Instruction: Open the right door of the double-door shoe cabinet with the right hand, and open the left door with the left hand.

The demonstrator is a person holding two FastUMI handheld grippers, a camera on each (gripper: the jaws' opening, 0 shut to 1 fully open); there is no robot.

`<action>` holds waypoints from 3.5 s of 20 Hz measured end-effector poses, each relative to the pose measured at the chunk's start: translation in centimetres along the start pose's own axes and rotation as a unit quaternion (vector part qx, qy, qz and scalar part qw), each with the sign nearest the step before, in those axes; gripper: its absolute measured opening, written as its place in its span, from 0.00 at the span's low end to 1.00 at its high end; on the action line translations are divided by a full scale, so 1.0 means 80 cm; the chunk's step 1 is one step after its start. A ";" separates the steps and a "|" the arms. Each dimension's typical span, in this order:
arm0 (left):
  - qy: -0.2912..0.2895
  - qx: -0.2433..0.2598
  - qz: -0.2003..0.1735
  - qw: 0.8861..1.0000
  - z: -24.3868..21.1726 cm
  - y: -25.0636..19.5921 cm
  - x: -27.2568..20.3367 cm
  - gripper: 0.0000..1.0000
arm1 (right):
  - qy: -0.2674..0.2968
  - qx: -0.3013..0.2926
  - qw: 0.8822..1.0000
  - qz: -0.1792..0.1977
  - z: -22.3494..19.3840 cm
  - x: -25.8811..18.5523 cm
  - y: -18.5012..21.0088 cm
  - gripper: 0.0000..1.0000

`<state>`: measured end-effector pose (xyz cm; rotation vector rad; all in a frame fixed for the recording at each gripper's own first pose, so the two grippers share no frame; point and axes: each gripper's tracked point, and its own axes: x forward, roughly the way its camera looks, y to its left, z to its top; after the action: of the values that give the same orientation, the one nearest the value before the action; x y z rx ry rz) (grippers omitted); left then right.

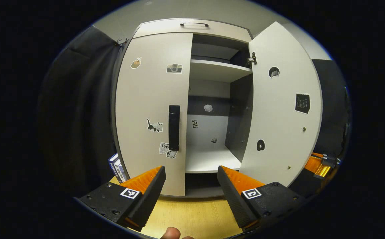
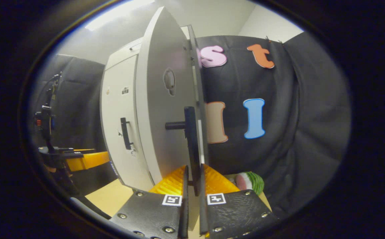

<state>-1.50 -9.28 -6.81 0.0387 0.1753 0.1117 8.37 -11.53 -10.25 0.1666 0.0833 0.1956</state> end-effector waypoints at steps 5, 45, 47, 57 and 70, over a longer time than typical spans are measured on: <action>0.006 0.004 -0.009 1.000 -0.001 0.009 0.006 0.97 | 0.007 0.100 0.995 -0.009 -0.028 -0.024 -0.011 0.10; -0.049 0.057 0.020 0.997 0.043 0.078 0.219 0.31 | 0.028 -0.014 0.913 -0.407 -0.088 -0.241 -0.069 0.86; -0.048 0.054 0.013 0.997 0.042 0.077 0.219 0.28 | 0.028 -0.016 0.915 -0.402 -0.085 -0.238 -0.067 0.83; -0.043 0.049 -0.029 0.997 0.040 0.077 0.198 0.23 | 0.029 -0.026 0.932 -0.360 -0.063 -0.192 -0.065 0.83; -0.028 0.045 -0.075 0.996 0.029 0.085 0.161 0.23 | 0.044 -0.035 0.945 -0.321 -0.078 -0.178 -0.035 0.83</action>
<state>10.73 -1.12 -6.42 0.1191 0.1269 -0.0471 -5.66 -16.11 -15.94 0.0538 0.2154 -0.4456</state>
